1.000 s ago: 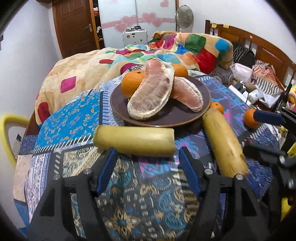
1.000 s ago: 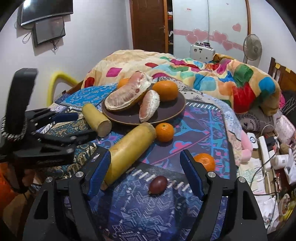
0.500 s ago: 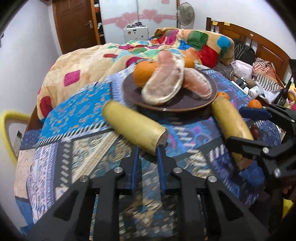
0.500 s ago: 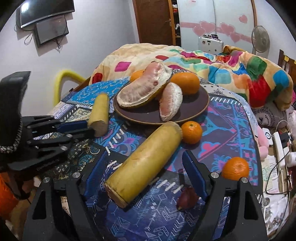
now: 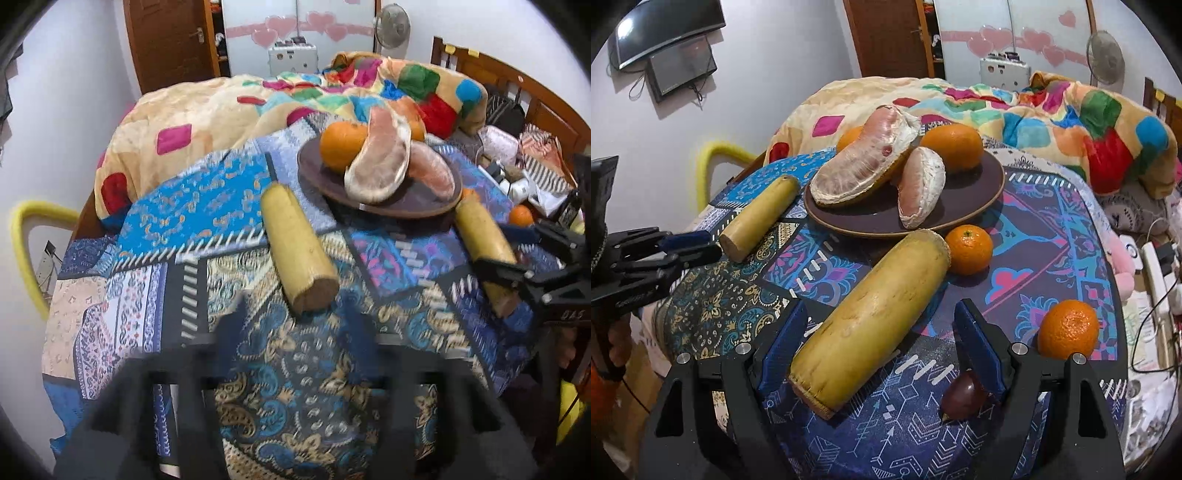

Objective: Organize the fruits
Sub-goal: 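Grasp a yellow gourd with the left tool while the right tool grasps another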

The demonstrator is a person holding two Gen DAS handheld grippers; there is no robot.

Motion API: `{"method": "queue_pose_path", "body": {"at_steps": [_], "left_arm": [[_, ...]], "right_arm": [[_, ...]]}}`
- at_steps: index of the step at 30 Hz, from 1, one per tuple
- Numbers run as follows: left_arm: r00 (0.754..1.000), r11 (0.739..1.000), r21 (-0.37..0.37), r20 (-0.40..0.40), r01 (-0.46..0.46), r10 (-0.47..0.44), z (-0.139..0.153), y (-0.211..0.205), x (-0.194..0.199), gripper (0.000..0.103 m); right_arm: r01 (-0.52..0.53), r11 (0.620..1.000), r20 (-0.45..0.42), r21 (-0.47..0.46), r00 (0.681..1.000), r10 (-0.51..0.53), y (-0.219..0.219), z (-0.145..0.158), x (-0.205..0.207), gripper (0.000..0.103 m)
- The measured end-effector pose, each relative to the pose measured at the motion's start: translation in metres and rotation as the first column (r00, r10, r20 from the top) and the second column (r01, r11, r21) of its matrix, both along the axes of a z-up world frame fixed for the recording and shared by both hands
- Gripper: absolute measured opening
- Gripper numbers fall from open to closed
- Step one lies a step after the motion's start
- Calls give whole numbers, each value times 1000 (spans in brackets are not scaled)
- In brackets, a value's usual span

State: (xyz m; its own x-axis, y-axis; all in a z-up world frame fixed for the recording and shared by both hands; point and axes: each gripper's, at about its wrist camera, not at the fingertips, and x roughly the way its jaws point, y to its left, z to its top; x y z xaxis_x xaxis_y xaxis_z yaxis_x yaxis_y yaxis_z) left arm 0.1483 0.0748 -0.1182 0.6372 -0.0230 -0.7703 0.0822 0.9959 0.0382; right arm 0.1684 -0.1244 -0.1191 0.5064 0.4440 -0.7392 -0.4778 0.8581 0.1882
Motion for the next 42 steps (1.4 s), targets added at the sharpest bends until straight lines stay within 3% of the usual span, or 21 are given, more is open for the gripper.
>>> {"method": "queue_pose_path", "body": {"at_steps": [2, 8, 11, 15, 23, 35, 42], "left_arm": [[1000, 1000, 25, 28, -6, 5, 3, -6, 5, 70], [1000, 999, 49, 7, -3, 3, -11, -19, 33, 70], [1000, 999, 40, -22, -9, 10, -20, -19, 45, 59], [998, 1000, -19, -67, -6, 4, -28, -18, 55, 46], [997, 1000, -29, -71, -3, 1, -25, -14, 27, 39], [994, 999, -11, -100, 33, -34, -18, -23, -43, 38], [990, 998, -23, -126, 63, -65, -13, -33, -35, 40]], "right_arm": [[11, 1000, -10, 8, 1000, -11, 1, 0, 4, 79], [20, 999, -42, 45, 999, -18, 0, -5, 10, 74], [1, 999, -42, 49, 999, 1, 1, -3, 7, 62], [-20, 1000, -30, 12, 999, 20, 5, 1, 2, 57], [-24, 1000, -39, -7, 999, 23, -4, 6, -9, 42], [-51, 995, -29, -82, 998, 49, -2, 11, -41, 36], [-69, 995, -61, -79, 996, 64, -2, 11, -36, 36]]}}
